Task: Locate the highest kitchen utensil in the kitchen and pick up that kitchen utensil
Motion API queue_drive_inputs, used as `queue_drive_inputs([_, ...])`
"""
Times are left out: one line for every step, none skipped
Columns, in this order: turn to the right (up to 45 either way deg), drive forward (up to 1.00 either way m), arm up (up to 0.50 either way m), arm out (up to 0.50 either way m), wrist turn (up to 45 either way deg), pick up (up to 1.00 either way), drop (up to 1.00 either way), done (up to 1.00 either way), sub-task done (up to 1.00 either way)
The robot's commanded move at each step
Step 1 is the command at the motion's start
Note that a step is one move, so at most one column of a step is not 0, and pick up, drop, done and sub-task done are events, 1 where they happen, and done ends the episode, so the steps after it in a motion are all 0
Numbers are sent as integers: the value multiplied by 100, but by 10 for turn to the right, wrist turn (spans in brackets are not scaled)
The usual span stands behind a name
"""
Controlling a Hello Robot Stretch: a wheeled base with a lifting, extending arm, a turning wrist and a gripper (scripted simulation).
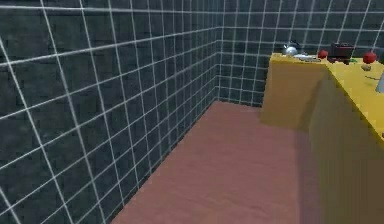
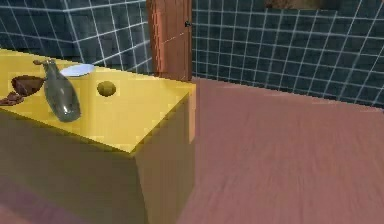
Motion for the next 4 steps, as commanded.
queue_drive_inputs([0,10,0,0,0,0,0,0,0])
queue_drive_inputs([210,0,0,0,0,0,0,0,0])
queue_drive_inputs([0,100,0,0,0,0,0,0,0])
queue_drive_inputs([30,0,0,0,0,0,0,0,0])
